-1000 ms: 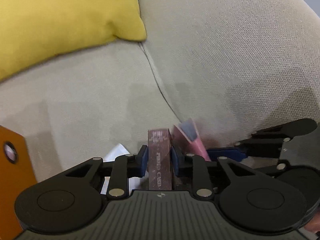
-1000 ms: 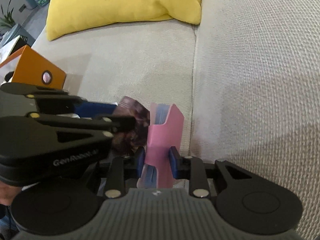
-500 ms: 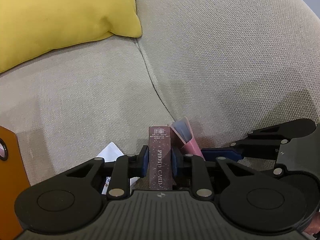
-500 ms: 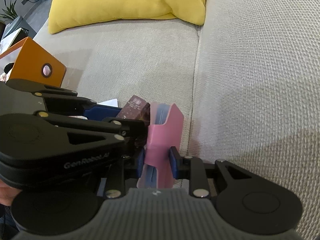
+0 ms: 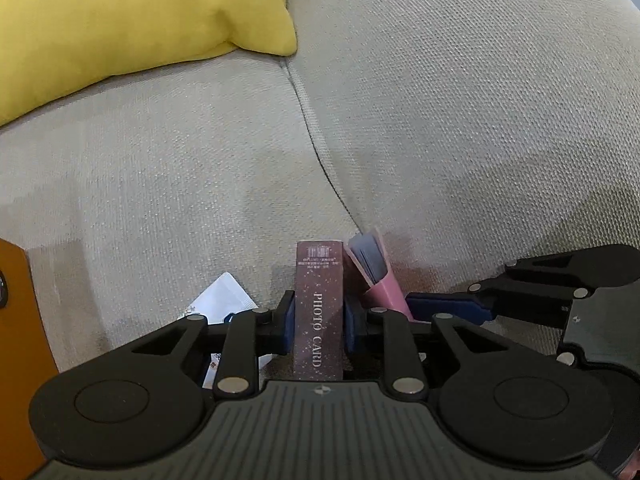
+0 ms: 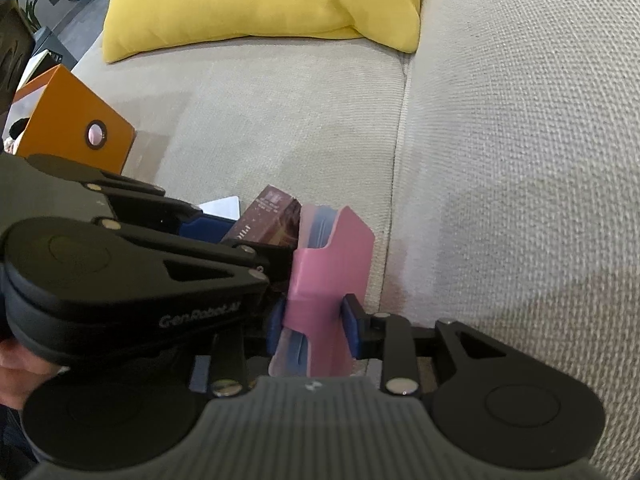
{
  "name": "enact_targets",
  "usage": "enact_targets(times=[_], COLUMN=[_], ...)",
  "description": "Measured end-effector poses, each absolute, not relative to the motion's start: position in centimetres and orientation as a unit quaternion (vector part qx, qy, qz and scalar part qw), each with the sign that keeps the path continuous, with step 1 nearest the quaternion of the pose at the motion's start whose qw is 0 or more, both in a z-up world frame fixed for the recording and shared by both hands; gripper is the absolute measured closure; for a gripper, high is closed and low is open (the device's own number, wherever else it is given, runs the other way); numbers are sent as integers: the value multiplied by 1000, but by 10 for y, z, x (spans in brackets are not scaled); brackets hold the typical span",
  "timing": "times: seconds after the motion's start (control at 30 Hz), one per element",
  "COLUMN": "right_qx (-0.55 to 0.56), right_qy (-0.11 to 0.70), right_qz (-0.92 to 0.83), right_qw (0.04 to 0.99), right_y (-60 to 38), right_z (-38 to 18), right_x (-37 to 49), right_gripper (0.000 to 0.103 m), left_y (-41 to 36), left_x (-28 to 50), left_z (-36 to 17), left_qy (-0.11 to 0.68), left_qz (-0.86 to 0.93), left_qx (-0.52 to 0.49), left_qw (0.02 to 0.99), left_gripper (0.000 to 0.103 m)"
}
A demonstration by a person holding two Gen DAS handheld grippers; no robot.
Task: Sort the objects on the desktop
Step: 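Carry the card box with the left tool while the right tool carries the pink holder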
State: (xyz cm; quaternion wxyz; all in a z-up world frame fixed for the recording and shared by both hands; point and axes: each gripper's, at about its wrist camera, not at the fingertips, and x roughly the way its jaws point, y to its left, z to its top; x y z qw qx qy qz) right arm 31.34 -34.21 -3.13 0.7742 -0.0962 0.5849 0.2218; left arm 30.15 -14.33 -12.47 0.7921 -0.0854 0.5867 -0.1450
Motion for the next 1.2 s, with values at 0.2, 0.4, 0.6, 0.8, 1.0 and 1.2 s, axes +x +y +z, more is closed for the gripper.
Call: enact_targets(times=[0.2,0.4,0.6,0.8,1.0,1.2], right_qx=[-77,-1,-23,-40,-47,-48], right_qy=[585,580,592,594,580,542], right_qz=[214,246,203,195,197,202], right_qw=[779,777,779,779,789,814], right_y=[-346,-352,-350,-343,-342,-343], right_z=[-23,-14,-25,-34,-25,2], right_x=[314,323,332,337,331,317], right_gripper=[76,77,78,79,81,81], left_y=[-137,-124,-122,-119,-112,-95], left_x=[298,295,281,283,265,249], left_z=[-109,-89,-108,-106,-79,-40], left_qy=[571,563,569,571,553,518], left_qz=[-134,-112,-120,-119,-118,-132], left_qx=[-79,-56,-57,-72,-72,-90], left_qw=[806,817,811,809,822,841], left_gripper=[78,78,78,78,78,78])
